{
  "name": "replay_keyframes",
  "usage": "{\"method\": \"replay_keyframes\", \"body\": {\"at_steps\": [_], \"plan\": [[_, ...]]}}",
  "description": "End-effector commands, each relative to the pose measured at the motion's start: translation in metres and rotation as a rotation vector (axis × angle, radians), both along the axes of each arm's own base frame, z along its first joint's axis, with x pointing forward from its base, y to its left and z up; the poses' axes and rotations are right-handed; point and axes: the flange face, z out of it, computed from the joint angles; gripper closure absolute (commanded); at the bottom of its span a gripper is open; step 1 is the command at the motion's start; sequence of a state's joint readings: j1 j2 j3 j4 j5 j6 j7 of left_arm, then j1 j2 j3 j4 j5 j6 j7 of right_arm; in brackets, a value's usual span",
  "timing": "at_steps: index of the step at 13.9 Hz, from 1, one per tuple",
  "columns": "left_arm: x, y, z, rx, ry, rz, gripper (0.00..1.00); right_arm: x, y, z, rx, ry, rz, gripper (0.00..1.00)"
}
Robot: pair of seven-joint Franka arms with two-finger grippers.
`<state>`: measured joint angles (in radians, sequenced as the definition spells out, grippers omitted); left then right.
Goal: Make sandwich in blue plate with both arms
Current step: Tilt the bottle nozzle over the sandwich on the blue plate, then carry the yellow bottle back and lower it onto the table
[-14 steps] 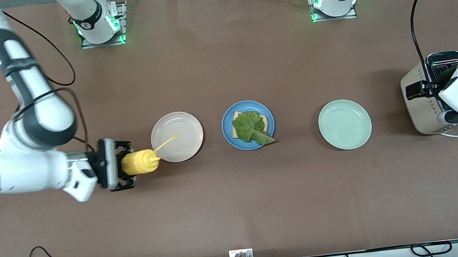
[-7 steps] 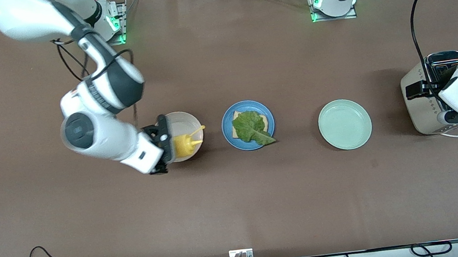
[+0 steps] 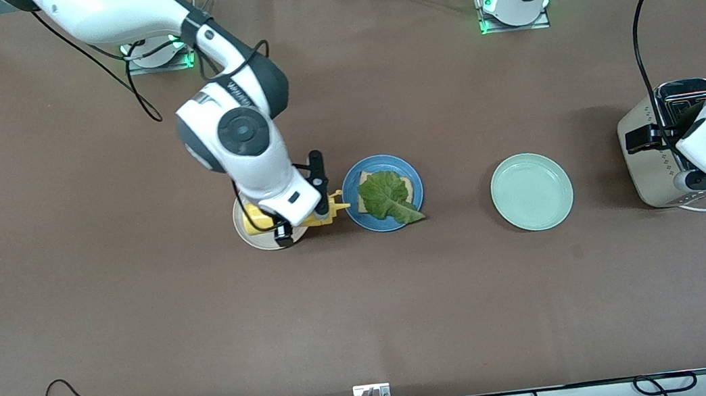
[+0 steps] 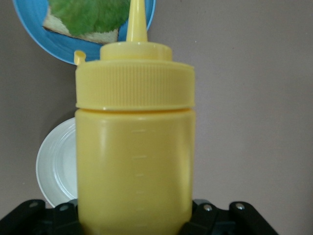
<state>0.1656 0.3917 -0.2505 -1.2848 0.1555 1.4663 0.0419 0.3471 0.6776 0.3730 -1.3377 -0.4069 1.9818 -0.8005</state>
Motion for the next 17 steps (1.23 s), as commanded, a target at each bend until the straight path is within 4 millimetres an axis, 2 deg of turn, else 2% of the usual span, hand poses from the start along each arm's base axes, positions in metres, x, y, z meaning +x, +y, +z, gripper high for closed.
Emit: {"method": "replay_keyframes", "body": {"at_steps": [1,7,9,13,17], "plan": [[0.001,0.002,0.003,0.011,0.001,0.006,0.00,-0.013,0.023,-0.009,-0.077,-0.062,0.015,0.74],[0.001,0.003,0.003,0.011,0.001,0.007,0.00,-0.042,0.059,-0.026,-0.214,-0.149,0.093,0.74],[0.001,0.004,0.003,0.011,0.001,0.009,0.00,-0.048,0.066,-0.030,-0.242,-0.165,0.103,0.74],[0.001,0.005,0.003,0.011,0.001,0.011,0.00,-0.045,0.063,-0.029,-0.248,-0.167,0.100,0.73],[0.001,0.005,0.003,0.011,0.001,0.011,0.00,-0.016,0.022,-0.016,-0.236,-0.117,0.059,0.73]]}}
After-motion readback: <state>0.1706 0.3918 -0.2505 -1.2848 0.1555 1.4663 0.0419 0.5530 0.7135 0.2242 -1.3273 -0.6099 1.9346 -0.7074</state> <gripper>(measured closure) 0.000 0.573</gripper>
